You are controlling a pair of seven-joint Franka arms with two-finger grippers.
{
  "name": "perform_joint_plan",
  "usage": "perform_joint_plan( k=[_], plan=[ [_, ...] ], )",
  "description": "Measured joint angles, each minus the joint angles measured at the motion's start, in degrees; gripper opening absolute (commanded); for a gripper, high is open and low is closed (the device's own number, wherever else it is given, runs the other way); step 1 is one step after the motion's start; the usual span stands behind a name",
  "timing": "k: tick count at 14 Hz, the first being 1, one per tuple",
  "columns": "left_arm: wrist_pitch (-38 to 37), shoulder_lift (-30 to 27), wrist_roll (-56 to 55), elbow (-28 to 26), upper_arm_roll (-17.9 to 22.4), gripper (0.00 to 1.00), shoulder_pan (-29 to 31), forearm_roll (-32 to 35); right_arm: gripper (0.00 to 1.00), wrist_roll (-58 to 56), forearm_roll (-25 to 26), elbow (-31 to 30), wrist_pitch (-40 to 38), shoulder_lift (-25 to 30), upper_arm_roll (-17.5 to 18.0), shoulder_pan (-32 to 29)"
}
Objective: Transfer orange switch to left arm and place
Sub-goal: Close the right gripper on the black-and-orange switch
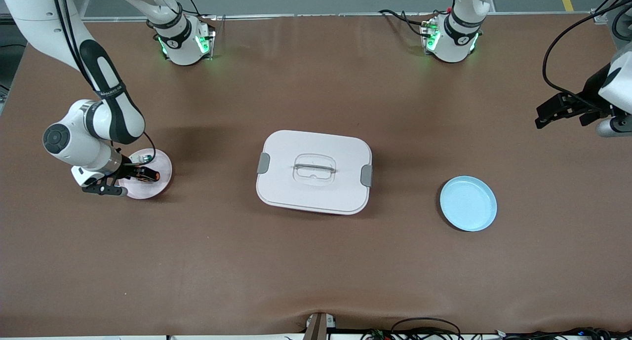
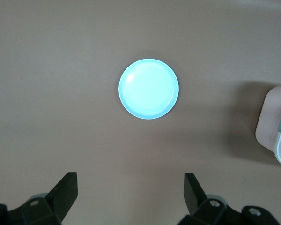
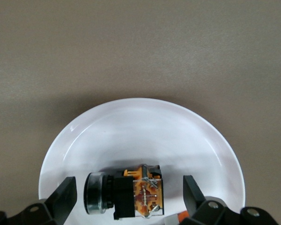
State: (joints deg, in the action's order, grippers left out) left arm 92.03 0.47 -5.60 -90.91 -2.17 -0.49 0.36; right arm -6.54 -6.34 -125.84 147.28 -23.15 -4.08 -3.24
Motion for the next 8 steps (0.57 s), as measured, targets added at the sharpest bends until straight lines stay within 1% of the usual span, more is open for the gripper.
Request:
perform_joint_plan(
  k=[8],
  plan=[
    [0.00, 0.00, 0.00, 0.00, 0.00, 1.00, 0.00, 0.00, 1.00, -0.55, -0.02, -0.98, 0.00, -0.27, 0.38, -0.01]
  ],
)
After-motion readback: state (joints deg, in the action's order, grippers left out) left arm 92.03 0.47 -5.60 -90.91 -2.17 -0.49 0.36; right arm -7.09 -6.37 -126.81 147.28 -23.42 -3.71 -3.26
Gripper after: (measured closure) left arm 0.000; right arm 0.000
